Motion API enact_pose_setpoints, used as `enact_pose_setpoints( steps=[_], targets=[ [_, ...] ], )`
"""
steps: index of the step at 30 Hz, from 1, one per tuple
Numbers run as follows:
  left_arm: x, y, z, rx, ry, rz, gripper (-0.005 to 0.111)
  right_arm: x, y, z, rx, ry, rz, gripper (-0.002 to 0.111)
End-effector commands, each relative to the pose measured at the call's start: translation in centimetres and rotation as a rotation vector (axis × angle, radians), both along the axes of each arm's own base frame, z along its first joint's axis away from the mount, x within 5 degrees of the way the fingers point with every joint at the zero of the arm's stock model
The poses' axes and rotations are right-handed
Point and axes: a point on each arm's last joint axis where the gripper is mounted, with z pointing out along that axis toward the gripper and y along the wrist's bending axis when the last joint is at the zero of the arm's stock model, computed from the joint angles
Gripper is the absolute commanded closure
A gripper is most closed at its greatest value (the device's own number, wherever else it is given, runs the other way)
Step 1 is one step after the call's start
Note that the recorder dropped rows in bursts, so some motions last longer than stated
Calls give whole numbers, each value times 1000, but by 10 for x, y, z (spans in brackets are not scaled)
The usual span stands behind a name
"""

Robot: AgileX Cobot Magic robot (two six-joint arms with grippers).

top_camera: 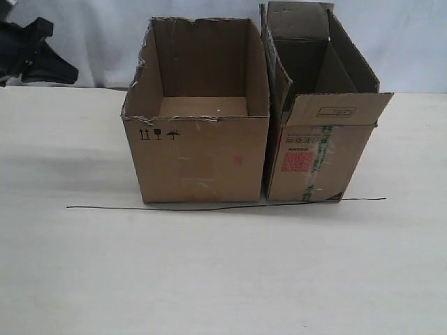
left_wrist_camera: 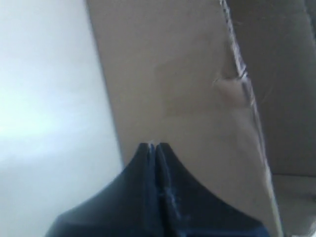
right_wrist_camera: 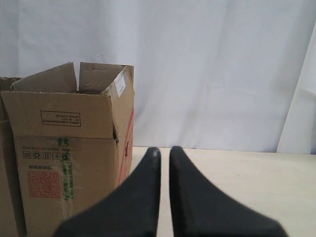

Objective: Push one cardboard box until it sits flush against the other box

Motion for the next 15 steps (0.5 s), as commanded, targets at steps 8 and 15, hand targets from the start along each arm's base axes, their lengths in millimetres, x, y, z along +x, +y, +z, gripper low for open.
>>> enact_pose_setpoints(
  steps=[8, 15],
  targets=[
    [-181, -7, 36, 181, -378, 388, 107, 0, 0, -1, -3, 3, -1, 103],
    [-272, -38, 53, 193, -683, 351, 107, 0, 0, -1, -3, 3, -1, 103]
  ],
)
